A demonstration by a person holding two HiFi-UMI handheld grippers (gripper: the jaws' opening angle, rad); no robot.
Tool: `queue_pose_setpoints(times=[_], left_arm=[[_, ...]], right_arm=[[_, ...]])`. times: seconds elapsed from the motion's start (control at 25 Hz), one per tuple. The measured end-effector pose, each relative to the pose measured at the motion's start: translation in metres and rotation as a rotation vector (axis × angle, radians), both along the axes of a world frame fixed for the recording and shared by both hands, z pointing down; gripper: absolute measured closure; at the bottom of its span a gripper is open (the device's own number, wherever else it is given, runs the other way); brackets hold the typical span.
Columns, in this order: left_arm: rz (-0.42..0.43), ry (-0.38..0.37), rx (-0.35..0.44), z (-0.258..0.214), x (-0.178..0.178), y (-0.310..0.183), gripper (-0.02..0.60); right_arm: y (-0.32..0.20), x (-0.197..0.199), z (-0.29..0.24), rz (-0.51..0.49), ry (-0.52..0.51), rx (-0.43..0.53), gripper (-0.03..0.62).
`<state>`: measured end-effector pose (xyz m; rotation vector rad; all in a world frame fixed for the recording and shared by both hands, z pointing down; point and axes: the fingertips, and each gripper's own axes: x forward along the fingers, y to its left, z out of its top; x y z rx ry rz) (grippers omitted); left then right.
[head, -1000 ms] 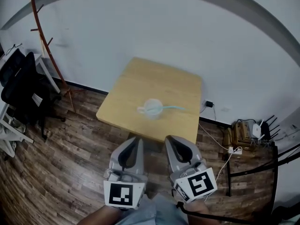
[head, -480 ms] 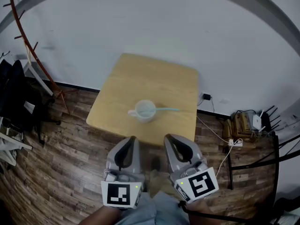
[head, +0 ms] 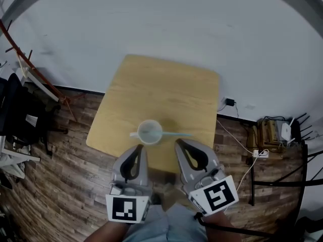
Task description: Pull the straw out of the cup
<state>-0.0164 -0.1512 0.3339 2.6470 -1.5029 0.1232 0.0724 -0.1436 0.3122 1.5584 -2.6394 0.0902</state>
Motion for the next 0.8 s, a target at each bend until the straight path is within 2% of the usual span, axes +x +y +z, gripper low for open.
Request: queue_pose_setpoints(times=[0.32,0.6,0.8], left_arm=[[-0.061,-0.043,0.048,-0.011,0.013,-0.038,0.566],[-0.080,-0.019,0.107,-0.031,0.011,-0.060,0.566],[-0.083,0.003,0.087,-0.031,0.013,-0.082,0.566]], right_arm=[[-0.049,0.011,0.003,-0.086,0.021,-0.009,0.585],[-0.074,0.008,-0.001,-0.130,0.047,0.037,0.545],[-0.087,0.007,0.011,-0.152,0.067,-0.020,0.526]])
